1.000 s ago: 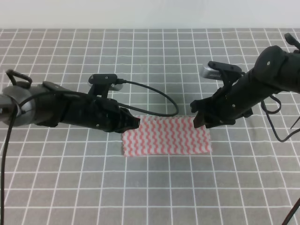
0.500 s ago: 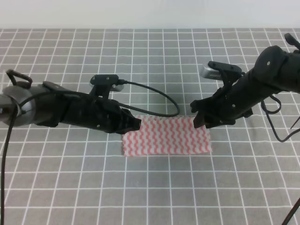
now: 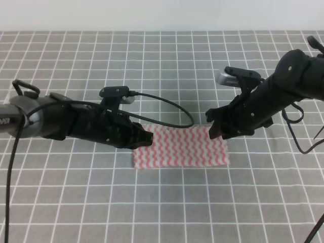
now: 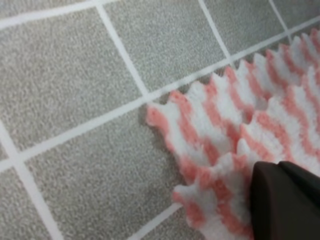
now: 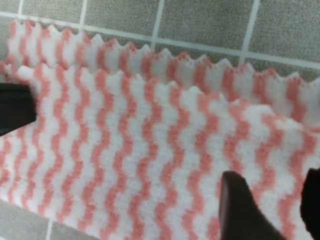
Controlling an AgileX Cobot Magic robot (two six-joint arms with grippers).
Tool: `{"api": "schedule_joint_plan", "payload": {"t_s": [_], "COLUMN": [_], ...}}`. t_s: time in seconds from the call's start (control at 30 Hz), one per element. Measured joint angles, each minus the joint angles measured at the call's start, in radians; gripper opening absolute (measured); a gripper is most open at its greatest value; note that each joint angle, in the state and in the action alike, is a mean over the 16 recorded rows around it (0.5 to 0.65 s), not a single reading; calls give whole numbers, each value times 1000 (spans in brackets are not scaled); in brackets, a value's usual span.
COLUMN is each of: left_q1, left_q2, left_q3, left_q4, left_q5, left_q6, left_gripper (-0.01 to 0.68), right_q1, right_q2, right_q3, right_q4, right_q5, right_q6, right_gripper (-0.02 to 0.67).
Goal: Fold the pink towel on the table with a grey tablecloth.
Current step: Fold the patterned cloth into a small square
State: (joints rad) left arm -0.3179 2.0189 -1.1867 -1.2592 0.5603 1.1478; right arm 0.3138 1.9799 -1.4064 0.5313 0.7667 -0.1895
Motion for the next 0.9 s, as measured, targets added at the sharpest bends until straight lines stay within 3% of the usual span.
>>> {"api": "schedule_joint_plan", "payload": {"t_s": [0.9], "left_q1": [0], "left_q2": [2], "left_q3": [0], "left_q4": [-3], "left_q5": [-16], "left_q6": [1], "left_gripper": [-4], "right_q1": [-27], "right_q2": [6], "right_q3": [0], "right_q4": [-70], "right_q5": [5], "right_q6": [80], "right_gripper": [253]}}
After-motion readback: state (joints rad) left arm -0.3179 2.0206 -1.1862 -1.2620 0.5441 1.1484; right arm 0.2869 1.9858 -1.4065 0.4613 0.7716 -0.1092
